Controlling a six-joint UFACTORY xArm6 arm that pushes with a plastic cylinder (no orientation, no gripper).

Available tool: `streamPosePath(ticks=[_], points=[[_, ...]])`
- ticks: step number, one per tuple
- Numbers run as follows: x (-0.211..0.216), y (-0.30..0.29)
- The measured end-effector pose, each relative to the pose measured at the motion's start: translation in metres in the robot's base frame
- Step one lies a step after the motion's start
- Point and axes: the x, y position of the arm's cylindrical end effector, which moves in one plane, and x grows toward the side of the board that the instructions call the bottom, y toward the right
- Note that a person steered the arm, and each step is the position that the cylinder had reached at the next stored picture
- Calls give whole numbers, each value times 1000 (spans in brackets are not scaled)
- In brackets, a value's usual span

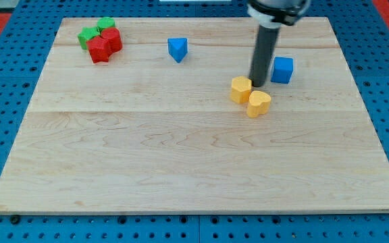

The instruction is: Move the red star to the top left of the yellow hexagon

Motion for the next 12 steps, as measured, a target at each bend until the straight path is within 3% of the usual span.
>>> streamPosePath(ticks=[3, 4, 6, 7, 9, 12], points=[[-20, -187], [-74, -189], [-140, -160], [-148, -225], [-131, -294], [-58, -285]])
